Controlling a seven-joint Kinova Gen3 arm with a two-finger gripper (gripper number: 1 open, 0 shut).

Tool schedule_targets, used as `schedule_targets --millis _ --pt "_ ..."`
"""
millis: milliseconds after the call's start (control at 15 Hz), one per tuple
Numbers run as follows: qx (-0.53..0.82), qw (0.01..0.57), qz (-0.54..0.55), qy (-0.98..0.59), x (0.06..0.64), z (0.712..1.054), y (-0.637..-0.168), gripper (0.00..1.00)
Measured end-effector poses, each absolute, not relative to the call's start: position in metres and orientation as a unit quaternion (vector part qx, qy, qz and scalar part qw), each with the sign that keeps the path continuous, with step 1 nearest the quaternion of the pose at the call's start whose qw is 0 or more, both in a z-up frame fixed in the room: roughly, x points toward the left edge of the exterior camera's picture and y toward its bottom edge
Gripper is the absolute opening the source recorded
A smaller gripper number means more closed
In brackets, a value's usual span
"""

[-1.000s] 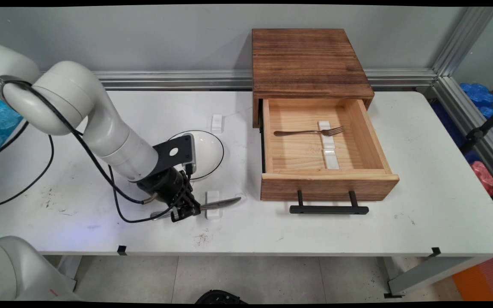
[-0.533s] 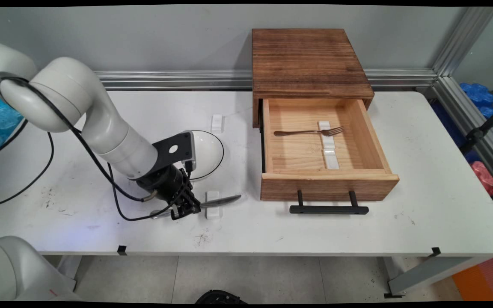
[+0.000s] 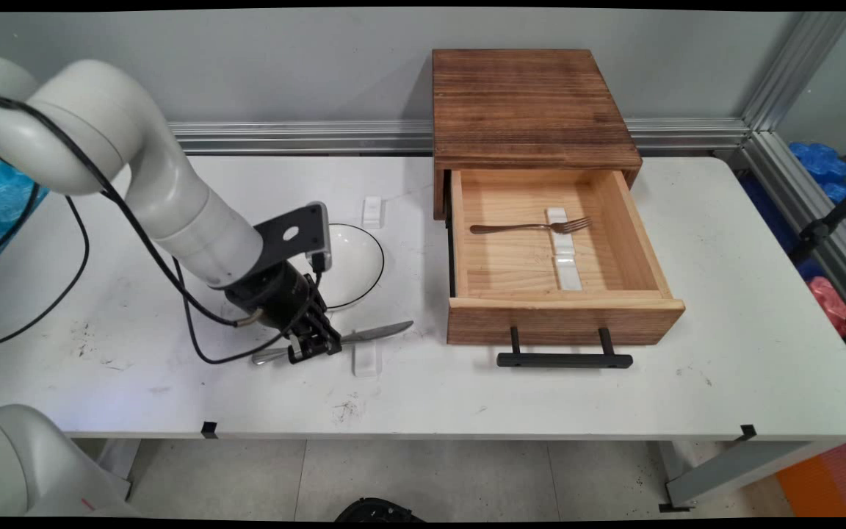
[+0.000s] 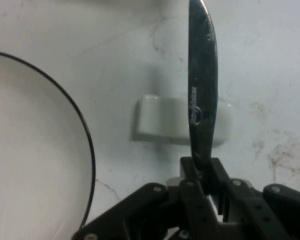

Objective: Place the picked object into the drawer

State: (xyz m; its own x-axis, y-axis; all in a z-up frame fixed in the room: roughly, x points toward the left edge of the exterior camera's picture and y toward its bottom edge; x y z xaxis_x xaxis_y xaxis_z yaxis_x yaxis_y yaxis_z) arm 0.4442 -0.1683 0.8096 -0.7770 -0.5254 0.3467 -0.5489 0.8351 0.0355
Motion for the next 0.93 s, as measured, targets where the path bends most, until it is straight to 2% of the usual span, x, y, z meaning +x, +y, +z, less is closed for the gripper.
schedule_targets --millis 533,933 --pt "0.269 0.179 0.022 -0.946 0.454 0.85 -0.177 0.0" --pt "0.252 0.187 0.025 -0.949 0.46 0.888 -0.203 0.0"
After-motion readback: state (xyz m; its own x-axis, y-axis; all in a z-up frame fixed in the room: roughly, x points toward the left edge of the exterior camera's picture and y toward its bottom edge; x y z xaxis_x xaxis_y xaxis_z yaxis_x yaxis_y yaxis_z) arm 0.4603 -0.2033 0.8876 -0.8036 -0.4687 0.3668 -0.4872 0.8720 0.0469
